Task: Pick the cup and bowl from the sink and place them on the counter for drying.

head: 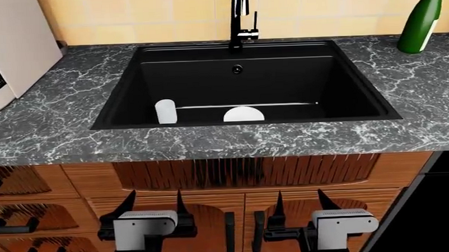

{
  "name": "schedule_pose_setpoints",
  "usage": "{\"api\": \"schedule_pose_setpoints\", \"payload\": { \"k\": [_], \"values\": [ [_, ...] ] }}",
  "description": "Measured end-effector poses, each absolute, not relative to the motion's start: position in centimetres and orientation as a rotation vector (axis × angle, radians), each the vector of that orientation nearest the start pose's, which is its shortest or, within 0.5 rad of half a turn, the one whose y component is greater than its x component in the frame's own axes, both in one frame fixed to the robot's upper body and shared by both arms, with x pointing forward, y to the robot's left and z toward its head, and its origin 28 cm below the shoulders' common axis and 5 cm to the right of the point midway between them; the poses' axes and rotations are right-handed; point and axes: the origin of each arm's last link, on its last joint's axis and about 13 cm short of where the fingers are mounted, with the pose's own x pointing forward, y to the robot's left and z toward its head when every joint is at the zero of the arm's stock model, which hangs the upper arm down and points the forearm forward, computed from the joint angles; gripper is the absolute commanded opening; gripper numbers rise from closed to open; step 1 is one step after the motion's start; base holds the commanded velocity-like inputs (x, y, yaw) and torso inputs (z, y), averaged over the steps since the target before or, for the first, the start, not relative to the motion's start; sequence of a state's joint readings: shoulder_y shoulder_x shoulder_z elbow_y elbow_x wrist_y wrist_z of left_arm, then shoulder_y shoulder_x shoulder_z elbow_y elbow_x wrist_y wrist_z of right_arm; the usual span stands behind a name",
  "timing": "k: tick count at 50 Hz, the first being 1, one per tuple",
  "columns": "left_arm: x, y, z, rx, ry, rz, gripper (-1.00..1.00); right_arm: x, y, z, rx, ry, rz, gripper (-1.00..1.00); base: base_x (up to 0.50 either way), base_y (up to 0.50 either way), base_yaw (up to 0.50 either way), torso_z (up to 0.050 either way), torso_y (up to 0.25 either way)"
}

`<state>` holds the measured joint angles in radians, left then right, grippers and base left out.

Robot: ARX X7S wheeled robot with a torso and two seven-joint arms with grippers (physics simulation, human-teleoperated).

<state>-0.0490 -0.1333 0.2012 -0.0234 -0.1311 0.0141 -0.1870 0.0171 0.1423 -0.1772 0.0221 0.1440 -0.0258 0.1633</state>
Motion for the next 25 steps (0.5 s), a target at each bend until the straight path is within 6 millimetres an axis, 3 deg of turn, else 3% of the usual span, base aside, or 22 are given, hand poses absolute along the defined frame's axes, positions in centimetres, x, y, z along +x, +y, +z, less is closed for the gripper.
{"api": "schedule_pose_setpoints", "payload": {
  "k": [2, 25],
  "values": [
    [21.81, 19.74, 1.59, 0.005, -0.013, -0.008, 1.0, 21.1, -9.53, 1.09, 0.0, 0.004, 0.009, 1.0, 0.0, 0.0, 0.0, 0.041, 0.0],
    [21.97, 19.93, 1.46, 0.013, 0.018, 0.025, 1.0, 21.29, -9.53, 1.07, -0.007, 0.005, 0.012, 1.0, 0.0, 0.0, 0.0, 0.0, 0.0]
  ]
}}
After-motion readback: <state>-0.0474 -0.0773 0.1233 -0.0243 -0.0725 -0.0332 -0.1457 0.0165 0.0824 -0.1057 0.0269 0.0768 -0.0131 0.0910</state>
